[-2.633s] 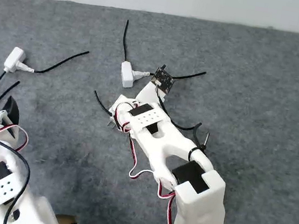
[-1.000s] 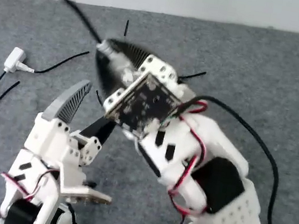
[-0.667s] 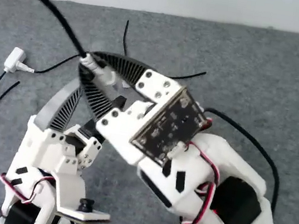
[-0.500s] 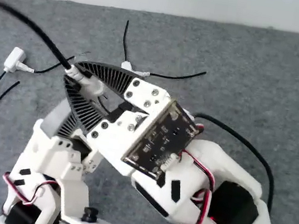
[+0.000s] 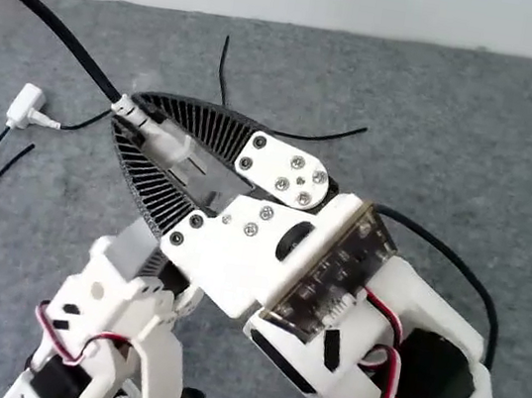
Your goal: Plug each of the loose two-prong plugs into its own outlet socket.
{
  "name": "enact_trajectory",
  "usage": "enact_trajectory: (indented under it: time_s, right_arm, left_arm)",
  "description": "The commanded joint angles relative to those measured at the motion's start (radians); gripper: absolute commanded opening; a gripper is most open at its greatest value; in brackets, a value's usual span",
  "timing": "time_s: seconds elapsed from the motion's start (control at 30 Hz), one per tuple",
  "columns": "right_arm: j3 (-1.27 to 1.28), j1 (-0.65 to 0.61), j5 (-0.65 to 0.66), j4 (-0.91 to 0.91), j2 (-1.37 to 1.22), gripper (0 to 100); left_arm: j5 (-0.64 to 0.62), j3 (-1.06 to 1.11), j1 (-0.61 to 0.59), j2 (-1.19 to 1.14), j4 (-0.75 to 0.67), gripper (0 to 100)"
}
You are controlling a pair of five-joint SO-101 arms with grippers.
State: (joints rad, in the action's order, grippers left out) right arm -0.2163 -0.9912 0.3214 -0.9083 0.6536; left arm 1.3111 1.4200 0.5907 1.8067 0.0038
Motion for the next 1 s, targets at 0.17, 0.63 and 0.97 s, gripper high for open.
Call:
enact_trajectory:
  time_s: [0.17, 0.63, 0.97]
  right_arm:
    - [-0.048, 0.036, -0.011, 0.018, -0.041, 0.8]
    - [-0.077, 0.042, -0.055, -0.185, -0.007, 0.8]
    - [-0.089, 0.042, -0.080, -0.260, 0.041, 0.8]
  left_arm:
    - [0.035, 0.021, 0.051, 0.015, -0.150, 32]
    - [0.137, 0.160, 0.044, 0.017, -0.390, 32]
    - [0.074, 0.159, -0.049, 0.015, -0.385, 32]
